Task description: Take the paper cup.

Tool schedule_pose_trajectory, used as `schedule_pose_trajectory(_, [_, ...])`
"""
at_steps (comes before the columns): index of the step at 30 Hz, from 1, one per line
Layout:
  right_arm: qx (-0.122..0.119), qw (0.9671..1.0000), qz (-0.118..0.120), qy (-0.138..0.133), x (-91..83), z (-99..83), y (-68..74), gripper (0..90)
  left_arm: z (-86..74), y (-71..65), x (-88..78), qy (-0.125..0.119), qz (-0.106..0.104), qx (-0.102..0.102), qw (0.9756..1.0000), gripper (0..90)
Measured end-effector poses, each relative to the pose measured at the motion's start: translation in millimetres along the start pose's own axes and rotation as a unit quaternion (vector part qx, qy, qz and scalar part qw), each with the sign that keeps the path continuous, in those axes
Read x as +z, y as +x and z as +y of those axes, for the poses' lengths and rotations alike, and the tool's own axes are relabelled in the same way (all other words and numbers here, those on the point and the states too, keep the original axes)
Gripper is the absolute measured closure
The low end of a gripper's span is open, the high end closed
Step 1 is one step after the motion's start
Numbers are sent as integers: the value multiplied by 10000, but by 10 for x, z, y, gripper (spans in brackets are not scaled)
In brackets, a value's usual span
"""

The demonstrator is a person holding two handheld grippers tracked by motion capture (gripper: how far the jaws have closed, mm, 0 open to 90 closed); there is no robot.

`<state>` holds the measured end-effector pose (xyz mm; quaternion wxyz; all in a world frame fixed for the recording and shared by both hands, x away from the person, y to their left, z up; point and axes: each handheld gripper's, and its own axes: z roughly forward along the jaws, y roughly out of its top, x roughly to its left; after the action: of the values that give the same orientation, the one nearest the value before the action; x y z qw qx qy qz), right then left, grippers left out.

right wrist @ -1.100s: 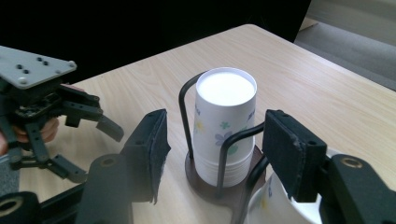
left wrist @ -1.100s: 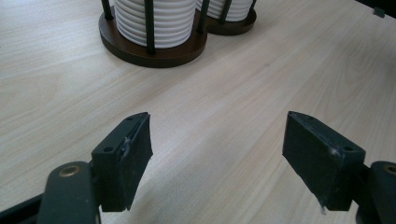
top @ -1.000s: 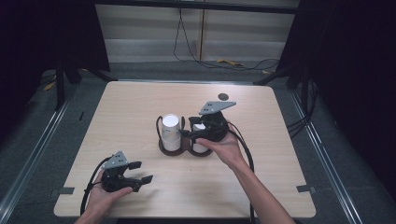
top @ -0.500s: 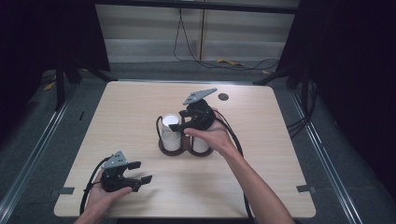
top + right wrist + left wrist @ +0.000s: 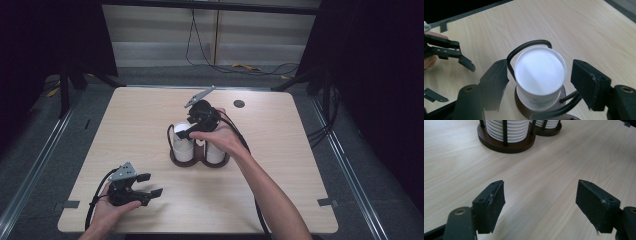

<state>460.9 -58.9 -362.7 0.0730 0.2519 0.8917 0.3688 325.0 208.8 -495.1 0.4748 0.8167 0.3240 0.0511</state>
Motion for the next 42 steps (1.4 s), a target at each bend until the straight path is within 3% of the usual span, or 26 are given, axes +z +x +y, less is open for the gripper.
schedule_pose_trajectory(2, [2, 9999, 141, 53, 7, 23, -14, 326, 2, -12, 2, 24, 23, 30, 10000, 232])
schedule_pose_trajectory(4, [-51, 9999, 91, 86, 16, 45, -12, 315, 4, -10, 7, 28, 17, 33, 10000, 232])
schedule_pose_trajectory(11, [22, 9987, 264, 426, 100, 92, -89, 260, 4, -6, 7, 33, 14, 15, 10000, 232])
schedule_pose_trajectory(22, [-108, 9953, 359, 897, 187, 179, -114, 262, 6, 3, -2, 39, 16, 20, 10000, 232])
schedule_pose_trajectory(31, [-248, 9925, 283, 1160, 278, 169, -95, 321, 8, 10, -12, 29, 18, 13, 10000, 232])
schedule_pose_trajectory(42, [-349, 9890, 284, 1411, 353, 178, -76, 305, 12, 1, -7, 51, -8, 21, 10000, 231])
